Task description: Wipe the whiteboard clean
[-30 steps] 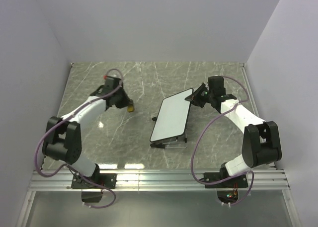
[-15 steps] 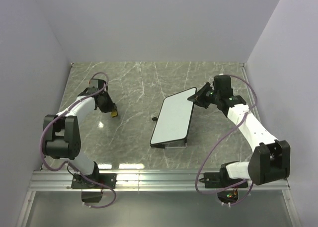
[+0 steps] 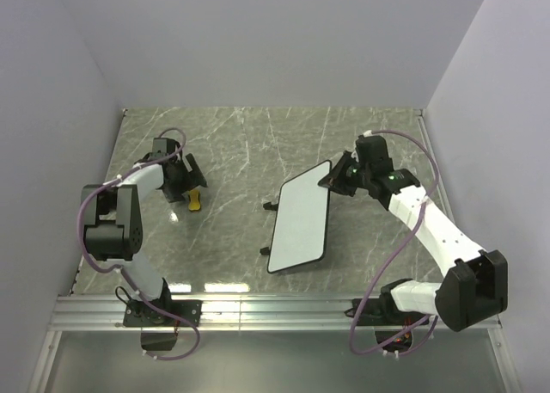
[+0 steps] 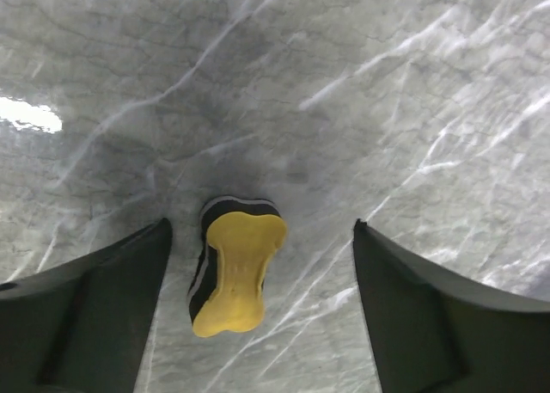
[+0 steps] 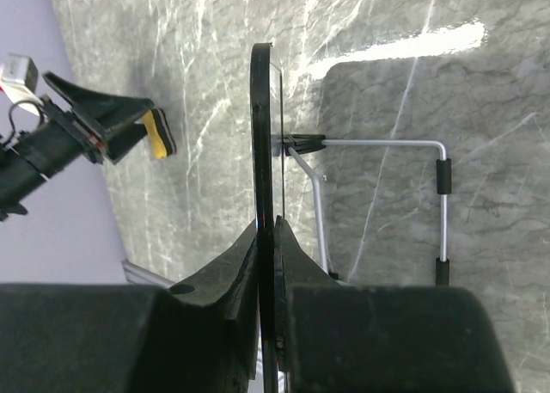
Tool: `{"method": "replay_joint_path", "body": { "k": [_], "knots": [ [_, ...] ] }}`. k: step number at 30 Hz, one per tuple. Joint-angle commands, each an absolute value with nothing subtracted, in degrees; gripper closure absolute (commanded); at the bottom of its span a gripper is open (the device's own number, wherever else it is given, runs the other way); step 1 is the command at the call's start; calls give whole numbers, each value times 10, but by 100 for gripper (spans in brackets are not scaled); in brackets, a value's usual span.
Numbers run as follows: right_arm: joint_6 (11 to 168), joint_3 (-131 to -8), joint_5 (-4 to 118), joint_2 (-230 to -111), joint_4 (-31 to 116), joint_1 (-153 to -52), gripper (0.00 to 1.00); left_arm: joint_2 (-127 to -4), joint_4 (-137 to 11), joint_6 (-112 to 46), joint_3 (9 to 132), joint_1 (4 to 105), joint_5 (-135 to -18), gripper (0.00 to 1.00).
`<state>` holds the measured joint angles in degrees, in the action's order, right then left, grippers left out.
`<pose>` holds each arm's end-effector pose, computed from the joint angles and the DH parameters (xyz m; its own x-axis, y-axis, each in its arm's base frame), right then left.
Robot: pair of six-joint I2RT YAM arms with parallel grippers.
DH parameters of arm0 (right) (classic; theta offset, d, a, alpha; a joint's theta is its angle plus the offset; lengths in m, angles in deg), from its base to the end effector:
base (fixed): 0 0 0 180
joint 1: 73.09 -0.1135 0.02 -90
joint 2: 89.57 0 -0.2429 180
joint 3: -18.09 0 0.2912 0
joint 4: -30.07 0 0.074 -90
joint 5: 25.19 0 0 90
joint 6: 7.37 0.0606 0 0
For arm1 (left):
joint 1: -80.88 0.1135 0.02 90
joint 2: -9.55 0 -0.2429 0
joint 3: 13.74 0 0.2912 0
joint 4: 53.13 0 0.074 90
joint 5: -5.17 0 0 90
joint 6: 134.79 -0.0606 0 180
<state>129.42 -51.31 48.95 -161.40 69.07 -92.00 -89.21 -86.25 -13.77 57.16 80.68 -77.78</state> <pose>0.3110 0.1240 0.2444 -0.7971 0.4680 -0.3815 0.1101 0.7339 0.6703 0.3795 -0.0088 0.1002 -0.7819 -0.5087 -0.3604 -0.3966 0.8519 -0.3420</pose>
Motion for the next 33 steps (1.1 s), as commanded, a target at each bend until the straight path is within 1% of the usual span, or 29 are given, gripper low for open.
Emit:
{"method": "replay_joint_path", "body": {
  "k": [1, 4, 14, 19, 20, 21, 22, 24, 25, 27, 28, 30, 33],
  "knots": [
    [1295, -531, 507, -1609, 664, -937, 100, -890, -877, -148, 569, 807, -785, 7],
    [1302, -526, 512, -1622, 645, -940, 100, -872, -885, -147, 567, 807, -781, 5],
    [1290, -543, 519, -1671, 628, -952, 100, -822, -909, -153, 564, 807, -782, 7],
    [1287, -536, 519, -1673, 629, -959, 100, -806, -917, -151, 566, 807, -784, 4],
    [1286, -536, 522, -1670, 636, -959, 96, -803, -917, -150, 566, 807, -783, 4],
    [1283, -535, 524, -1666, 637, -959, 87, -800, -917, -149, 566, 807, -782, 3],
    [1279, -536, 526, -1656, 639, -959, 68, -796, -920, -148, 568, 807, -782, 3],
    [1274, -538, 536, -1645, 652, -957, 54, -789, -920, -147, 570, 807, -780, 2],
    [1268, -543, 539, -1634, 657, -958, 42, -786, -922, -147, 570, 807, -781, 1],
    [1266, -546, 542, -1622, 667, -959, 30, -781, -924, -146, 576, 806, -785, 1],
    [1265, -547, 542, -1610, 670, -959, 22, -778, -927, -146, 578, 807, -789, 1],
    [1267, -547, 543, -1596, 677, -958, 16, -773, -933, -144, 584, 807, -794, 0],
    [1268, -545, 544, -1565, 687, -959, 13, -764, -941, -141, 593, 807, -800, 1]
  ]
}}
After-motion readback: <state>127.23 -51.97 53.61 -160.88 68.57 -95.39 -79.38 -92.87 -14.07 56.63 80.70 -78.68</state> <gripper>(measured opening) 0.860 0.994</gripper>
